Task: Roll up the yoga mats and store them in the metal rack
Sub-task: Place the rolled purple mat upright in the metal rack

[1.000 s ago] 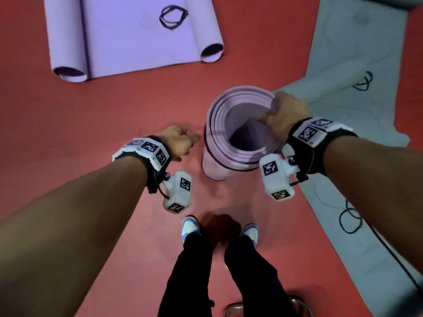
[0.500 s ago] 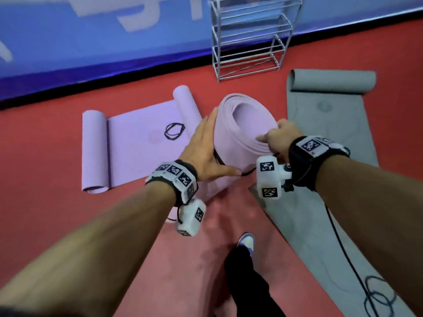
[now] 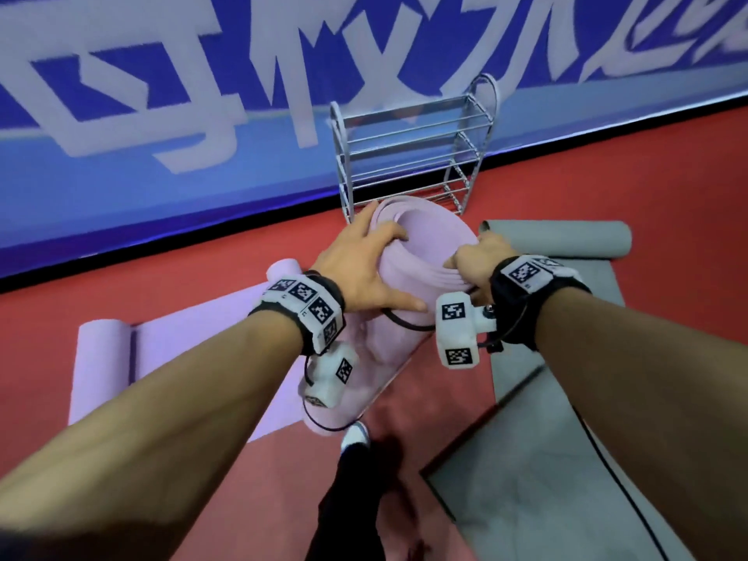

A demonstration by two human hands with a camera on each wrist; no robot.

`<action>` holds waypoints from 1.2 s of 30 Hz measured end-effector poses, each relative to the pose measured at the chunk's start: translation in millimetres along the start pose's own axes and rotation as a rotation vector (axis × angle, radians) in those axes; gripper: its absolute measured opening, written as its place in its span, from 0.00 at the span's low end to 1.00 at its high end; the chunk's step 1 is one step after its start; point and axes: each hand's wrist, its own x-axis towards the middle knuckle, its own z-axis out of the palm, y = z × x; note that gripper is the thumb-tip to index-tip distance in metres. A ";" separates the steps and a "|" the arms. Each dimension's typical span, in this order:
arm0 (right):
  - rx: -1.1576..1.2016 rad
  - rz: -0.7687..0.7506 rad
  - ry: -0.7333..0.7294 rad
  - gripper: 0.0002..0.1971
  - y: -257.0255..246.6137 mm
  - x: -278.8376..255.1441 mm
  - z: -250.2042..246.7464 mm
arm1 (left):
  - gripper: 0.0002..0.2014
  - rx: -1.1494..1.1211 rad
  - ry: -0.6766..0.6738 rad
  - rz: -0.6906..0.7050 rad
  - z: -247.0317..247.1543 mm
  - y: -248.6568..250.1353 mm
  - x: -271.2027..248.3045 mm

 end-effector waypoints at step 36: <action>-0.947 -0.145 -0.015 0.33 -189.2 708.4 -381.7 | 0.25 0.064 -0.492 0.231 107.4 70.1 885.6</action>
